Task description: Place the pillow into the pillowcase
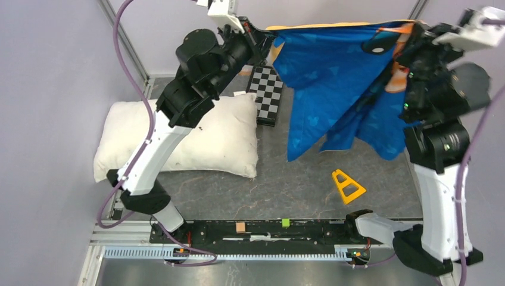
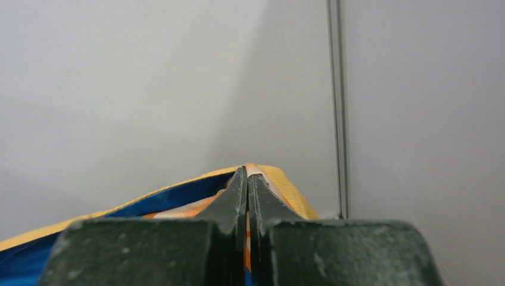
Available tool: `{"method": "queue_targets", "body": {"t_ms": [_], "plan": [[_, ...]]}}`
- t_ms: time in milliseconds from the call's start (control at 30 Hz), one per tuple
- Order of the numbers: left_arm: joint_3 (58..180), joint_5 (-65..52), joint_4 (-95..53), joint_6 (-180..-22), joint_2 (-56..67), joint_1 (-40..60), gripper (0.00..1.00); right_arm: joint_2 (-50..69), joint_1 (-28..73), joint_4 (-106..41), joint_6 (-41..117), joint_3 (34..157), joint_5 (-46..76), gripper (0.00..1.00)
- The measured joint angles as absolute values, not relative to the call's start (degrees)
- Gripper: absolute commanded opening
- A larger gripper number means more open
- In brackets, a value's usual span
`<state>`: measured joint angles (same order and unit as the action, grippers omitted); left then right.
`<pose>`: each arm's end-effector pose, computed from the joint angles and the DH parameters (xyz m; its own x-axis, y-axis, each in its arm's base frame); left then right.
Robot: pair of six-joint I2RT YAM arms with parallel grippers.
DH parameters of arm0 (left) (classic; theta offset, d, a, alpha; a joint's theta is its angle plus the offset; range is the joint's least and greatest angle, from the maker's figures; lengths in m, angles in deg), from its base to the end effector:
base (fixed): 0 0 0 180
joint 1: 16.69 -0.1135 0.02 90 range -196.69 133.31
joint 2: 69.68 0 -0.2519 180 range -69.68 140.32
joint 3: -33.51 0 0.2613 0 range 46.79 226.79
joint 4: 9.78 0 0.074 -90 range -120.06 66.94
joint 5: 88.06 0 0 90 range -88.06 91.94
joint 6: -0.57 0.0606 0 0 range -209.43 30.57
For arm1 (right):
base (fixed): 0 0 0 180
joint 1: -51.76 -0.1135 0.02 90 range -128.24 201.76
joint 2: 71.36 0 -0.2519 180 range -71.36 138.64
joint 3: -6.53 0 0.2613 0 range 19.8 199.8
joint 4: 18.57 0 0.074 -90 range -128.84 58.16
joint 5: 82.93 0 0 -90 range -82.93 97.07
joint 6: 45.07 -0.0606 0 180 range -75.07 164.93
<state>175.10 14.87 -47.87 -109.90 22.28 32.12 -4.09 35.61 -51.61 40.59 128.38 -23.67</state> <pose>0.2264 -0.2381 0.5910 -0.0826 -0.4232 -0.9023 0.5979 0.7032 -0.3846 0.1925 0.0235 0.6051 0.3681 0.1743 -0.9133 0.1903 0.9473 0.2575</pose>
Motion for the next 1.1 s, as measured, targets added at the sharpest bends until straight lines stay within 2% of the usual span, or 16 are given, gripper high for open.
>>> {"method": "queue_targets", "body": {"t_ms": [133,233,333,467,500,533,633,700,767,967,1100], "plan": [[184.8,16.7,-54.0,-109.6,29.2,31.1,0.02,-9.3,35.6,-48.1,41.9,125.8,-25.0,0.00],[186.3,16.4,-56.6,-109.7,31.2,29.4,0.02,-10.7,35.6,-46.6,42.2,122.8,-25.5,0.00],[183.9,16.4,-58.2,-110.3,31.1,26.6,0.02,-12.3,35.6,-46.9,39.7,115.0,-23.3,0.00],[171.9,16.4,-59.2,-113.1,26.5,21.7,0.02,-17.4,35.5,-48.2,32.6,96.0,-13.6,0.00],[168.2,16.3,-59.5,-113.9,25.0,20.4,0.02,-19.4,35.0,-48.1,30.5,89.1,-10.3,0.03],[163.3,16.2,-59.6,-114.8,23.0,18.9,0.02,-21.5,34.2,-47.7,28.4,82.0,-6.8,0.11],[148.5,15.0,-59.7,-117.4,16.8,14.6,0.02,-25.4,29.8,-47.9,24.0,63.3,2.2,0.49],[138.6,14.7,-59.9,-118.7,12.9,11.5,0.02,-25.5,28.1,-50.5,22.9,55.9,5.5,0.69],[130.8,14.7,-60.0,-119.8,10.3,8.5,0.02,-25.8,28.0,-54.1,22.5,52.2,6.4,0.80],[120.1,13.9,-58.8,-122.4,7.5,6.0,0.02,-29.0,28.0,-60.5,22.6,54.0,-1.4,0.91],[119.0,13.0,-57.1,-123.3,7.2,6.0,0.02,-27.7,28.8,-62.5,22.5,54.7,-9.2,0.84]]}}
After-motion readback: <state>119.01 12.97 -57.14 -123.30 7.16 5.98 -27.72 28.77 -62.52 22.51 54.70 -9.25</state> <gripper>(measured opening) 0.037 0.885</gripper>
